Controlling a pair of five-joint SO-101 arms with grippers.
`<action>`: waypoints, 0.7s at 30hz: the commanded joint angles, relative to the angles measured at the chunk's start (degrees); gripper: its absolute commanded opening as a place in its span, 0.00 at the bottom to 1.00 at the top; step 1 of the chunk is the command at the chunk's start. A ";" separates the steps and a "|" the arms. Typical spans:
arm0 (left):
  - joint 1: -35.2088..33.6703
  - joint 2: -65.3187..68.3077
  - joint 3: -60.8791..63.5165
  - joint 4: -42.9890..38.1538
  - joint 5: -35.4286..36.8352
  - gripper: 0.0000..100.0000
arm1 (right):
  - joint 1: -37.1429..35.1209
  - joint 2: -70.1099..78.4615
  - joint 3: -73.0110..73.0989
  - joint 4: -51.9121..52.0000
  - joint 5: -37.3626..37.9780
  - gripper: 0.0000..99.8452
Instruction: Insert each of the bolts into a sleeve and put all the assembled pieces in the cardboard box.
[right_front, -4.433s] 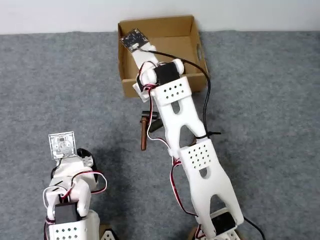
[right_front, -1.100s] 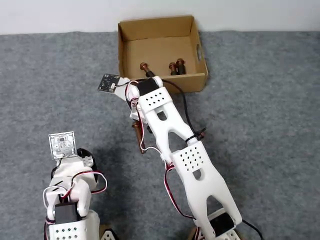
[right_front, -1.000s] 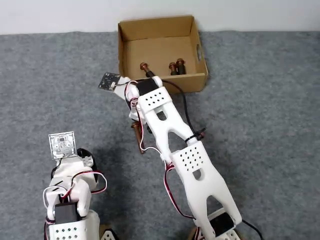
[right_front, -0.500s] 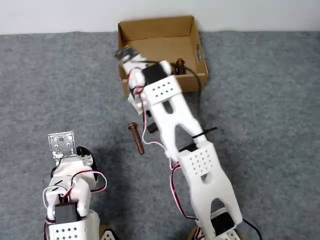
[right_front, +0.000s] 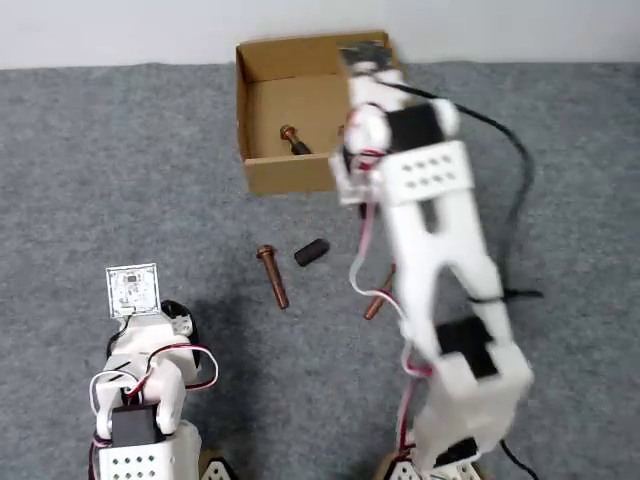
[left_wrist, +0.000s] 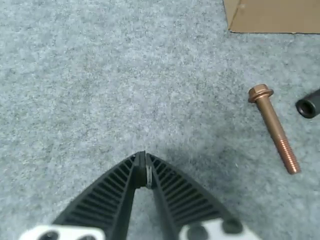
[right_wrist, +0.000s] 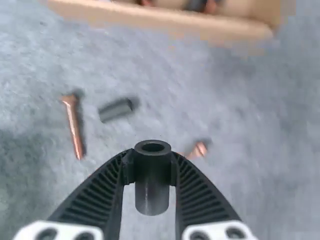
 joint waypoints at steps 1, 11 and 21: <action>0.35 -0.35 -0.48 0.18 -0.44 0.00 | 4.97 -14.02 11.08 2.24 -3.96 0.01; 3.25 0.18 -12.35 5.54 -0.35 0.01 | 16.92 -43.74 43.34 -4.26 -5.98 0.01; 5.98 11.43 -19.74 10.64 -0.26 0.01 | 21.05 -76.09 79.56 -15.87 -6.07 0.01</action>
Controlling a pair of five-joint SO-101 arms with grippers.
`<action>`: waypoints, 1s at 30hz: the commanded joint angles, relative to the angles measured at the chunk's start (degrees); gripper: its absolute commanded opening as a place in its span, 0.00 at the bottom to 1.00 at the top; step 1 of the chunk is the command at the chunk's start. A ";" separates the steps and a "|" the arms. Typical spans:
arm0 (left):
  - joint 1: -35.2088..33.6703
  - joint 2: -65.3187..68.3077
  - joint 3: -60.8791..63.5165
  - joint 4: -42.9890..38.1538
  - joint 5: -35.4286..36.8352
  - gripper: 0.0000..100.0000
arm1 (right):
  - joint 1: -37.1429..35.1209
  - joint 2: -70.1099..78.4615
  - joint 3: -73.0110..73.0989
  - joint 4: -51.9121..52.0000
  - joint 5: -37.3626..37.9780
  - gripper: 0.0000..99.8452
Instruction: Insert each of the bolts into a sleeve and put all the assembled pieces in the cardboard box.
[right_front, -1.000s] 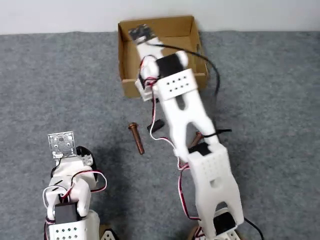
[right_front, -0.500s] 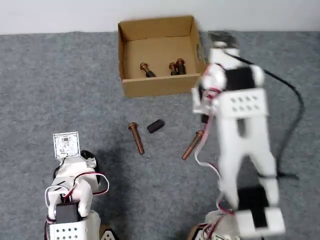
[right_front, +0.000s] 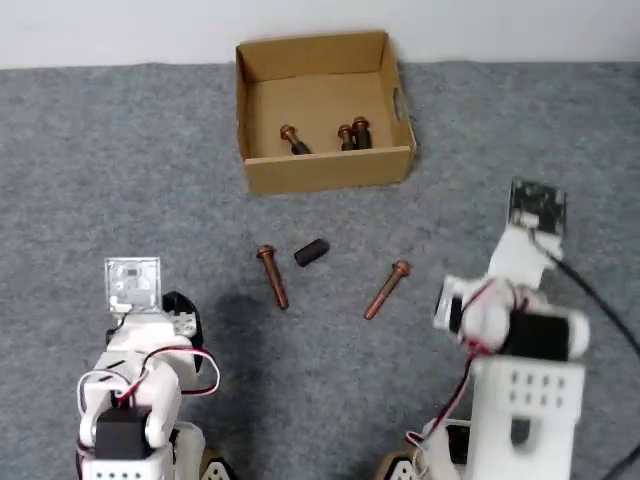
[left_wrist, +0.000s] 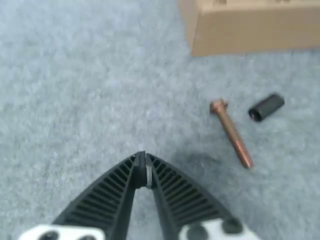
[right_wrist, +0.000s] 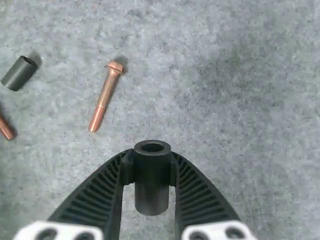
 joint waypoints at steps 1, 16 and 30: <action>0.44 8.53 -4.70 0.18 0.09 0.01 | 0.84 -10.59 7.38 -2.51 -0.35 0.01; 1.23 62.95 -31.16 0.53 1.85 0.01 | 4.88 -29.41 21.36 -3.38 -4.84 0.01; 14.68 88.62 -59.30 6.33 18.37 0.19 | 6.46 -34.07 22.51 -3.82 -4.84 0.01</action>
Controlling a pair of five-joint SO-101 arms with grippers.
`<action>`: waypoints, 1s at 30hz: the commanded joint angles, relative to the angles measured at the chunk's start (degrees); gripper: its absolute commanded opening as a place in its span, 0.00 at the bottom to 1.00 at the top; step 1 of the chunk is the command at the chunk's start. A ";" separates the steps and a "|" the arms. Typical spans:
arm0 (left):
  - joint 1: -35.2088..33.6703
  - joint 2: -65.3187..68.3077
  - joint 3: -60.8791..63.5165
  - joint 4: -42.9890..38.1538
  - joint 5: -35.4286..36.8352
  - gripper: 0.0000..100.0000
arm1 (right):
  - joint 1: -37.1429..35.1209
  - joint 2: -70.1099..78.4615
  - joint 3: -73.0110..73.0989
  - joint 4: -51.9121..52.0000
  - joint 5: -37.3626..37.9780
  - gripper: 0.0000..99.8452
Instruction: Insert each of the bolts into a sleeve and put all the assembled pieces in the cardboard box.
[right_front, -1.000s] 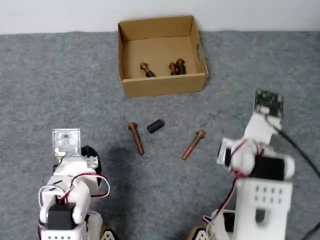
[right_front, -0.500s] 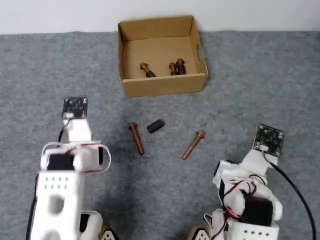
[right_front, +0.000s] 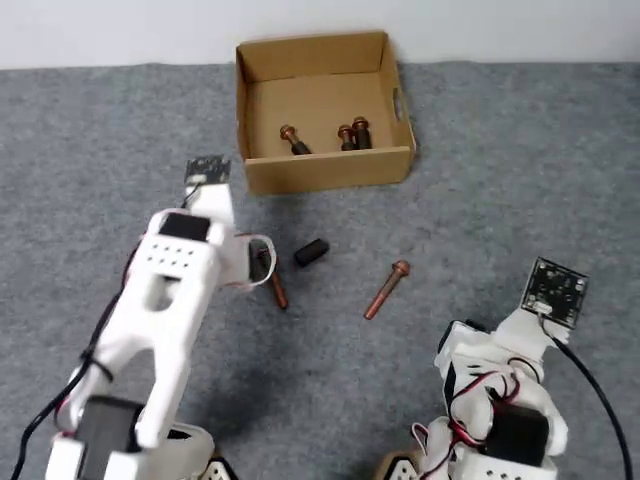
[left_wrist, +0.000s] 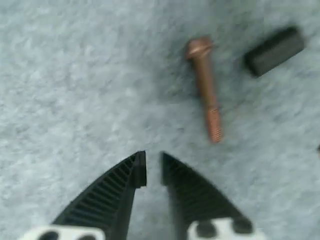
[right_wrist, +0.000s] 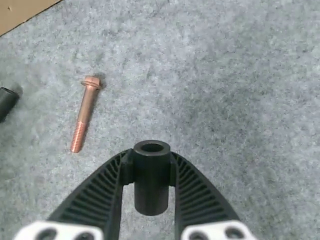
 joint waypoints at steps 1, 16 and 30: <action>1.93 3.43 -7.78 0.53 2.81 0.22 | 0.57 -2.07 -0.26 -1.45 -0.44 0.01; 2.37 24.53 -24.92 0.44 5.45 0.25 | 0.31 -4.70 0.79 -2.07 -0.44 0.01; 0.79 40.70 -32.31 0.44 5.45 0.09 | 0.31 -4.70 0.97 -2.07 -0.44 0.01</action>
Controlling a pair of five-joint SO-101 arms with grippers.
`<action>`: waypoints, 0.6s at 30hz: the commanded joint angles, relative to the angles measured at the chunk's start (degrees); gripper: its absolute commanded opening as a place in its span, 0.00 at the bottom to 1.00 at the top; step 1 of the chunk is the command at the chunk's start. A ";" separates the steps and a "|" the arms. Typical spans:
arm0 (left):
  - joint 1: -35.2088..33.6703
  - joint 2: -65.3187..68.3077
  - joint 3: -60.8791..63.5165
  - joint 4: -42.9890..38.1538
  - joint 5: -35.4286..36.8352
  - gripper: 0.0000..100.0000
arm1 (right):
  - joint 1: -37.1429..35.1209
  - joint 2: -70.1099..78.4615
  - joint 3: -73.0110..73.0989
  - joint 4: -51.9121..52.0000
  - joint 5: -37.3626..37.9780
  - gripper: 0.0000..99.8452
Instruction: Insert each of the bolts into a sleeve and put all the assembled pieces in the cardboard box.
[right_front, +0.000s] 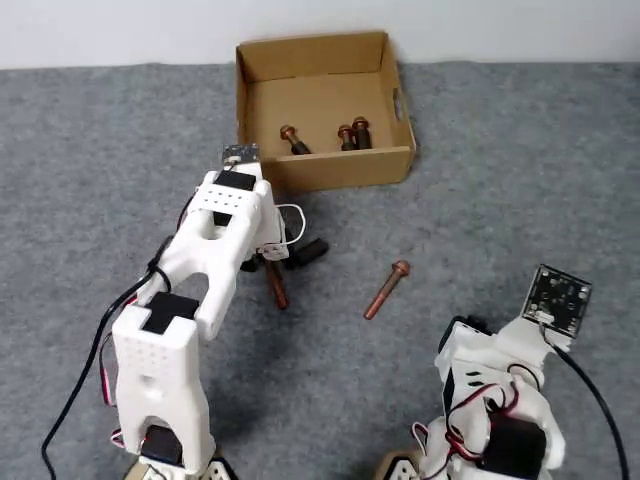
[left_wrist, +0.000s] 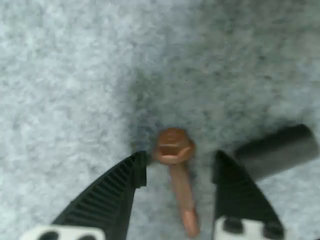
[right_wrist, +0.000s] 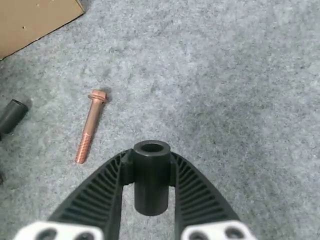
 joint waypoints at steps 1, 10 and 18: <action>-0.53 0.97 -1.45 0.44 0.53 0.05 | 0.31 0.04 -0.18 -1.45 -0.44 0.01; 0.53 -6.68 -1.63 3.34 0.62 0.00 | 0.31 0.04 -0.09 -1.54 -0.44 0.01; 3.52 -23.03 3.21 7.82 0.00 0.00 | 0.31 -0.04 -0.35 -1.54 -0.35 0.01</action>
